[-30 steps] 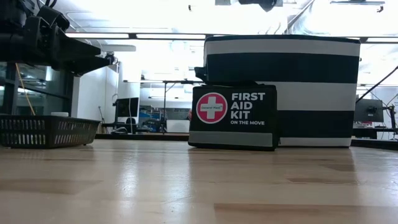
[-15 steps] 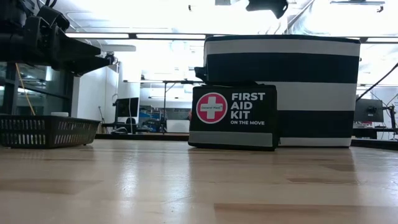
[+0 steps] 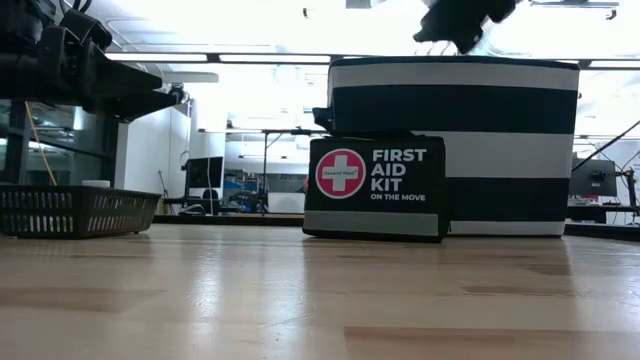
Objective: Pick & place medical supplies in basket/bin
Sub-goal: Return to Home Position
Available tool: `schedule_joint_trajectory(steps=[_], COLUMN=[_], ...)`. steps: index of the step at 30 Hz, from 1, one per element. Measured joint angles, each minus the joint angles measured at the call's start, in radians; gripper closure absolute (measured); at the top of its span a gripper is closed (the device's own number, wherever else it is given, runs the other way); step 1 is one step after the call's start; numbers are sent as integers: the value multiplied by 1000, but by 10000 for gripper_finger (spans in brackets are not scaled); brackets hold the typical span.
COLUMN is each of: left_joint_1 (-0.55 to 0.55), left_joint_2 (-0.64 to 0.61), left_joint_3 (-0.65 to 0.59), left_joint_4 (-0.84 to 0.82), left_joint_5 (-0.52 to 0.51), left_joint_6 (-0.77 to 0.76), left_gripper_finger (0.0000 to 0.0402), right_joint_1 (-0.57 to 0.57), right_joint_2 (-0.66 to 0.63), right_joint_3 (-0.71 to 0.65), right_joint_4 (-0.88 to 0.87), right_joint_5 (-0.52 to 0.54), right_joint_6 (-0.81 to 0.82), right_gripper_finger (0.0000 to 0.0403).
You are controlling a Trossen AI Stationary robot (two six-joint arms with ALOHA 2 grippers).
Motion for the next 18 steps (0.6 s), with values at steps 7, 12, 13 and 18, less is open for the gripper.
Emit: schedule_joint_trajectory(steps=[7, 12, 13, 18], left_joint_1=[0, 0, 0, 0], left_joint_2=[0, 0, 0, 0], left_joint_3=[0, 0, 0, 0], left_joint_4=[1, 2, 2, 2], left_joint_5=[0, 0, 0, 0], left_joint_6=[0, 0, 0, 0], left_gripper_finger=[80, 80, 80, 80], right_joint_1=[0, 0, 0, 0], right_joint_2=[-120, -248, -274, -398], right_joint_3=[-171, -271, -287, -360], right_joint_4=[90, 136, 140, 142], right_joint_5=[-2, -1, 2, 3], right_joint_6=[41, 38, 38, 36], right_gripper_finger=[282, 282, 282, 282])
